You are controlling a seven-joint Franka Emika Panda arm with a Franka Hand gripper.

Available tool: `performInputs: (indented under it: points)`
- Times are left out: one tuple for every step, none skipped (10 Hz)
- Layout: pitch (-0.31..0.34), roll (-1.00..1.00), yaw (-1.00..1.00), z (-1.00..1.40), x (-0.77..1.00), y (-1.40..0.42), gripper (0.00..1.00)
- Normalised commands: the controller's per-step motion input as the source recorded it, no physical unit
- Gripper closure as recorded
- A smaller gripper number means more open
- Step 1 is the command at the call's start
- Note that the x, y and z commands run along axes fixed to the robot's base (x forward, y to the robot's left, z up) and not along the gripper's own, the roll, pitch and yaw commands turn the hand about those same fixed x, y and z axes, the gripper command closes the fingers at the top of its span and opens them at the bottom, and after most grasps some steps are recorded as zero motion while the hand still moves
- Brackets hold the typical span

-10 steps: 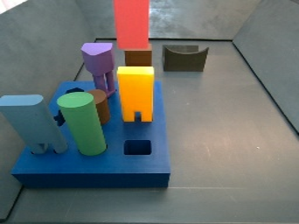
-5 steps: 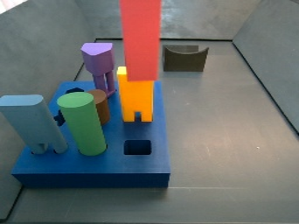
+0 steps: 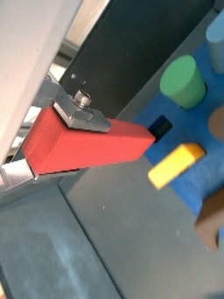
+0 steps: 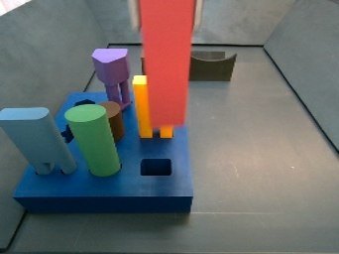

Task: Pick up the rectangle object. Move up. Move to above the board. Insert the rectangle object.
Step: Insert the rectangle object.

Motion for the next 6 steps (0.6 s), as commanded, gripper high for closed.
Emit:
performInputs:
  points:
    - [-0.209,-0.01,0.00,-0.77,-0.26,-0.17,1.00]
    - [-0.200,-0.02,0.00,-0.73,-0.21,-0.08,1.00]
    - [-0.121,-0.05,0.00,-0.54,0.00,0.00,1.00]
    - [-0.014,-0.05,0.00,-0.24,0.15,0.00,1.00]
    - [-0.199,0.00,0.00,-0.42,0.07,0.00,1.00]
    - [-0.167,-0.01,0.00,-0.49,0.03,0.00,1.00]
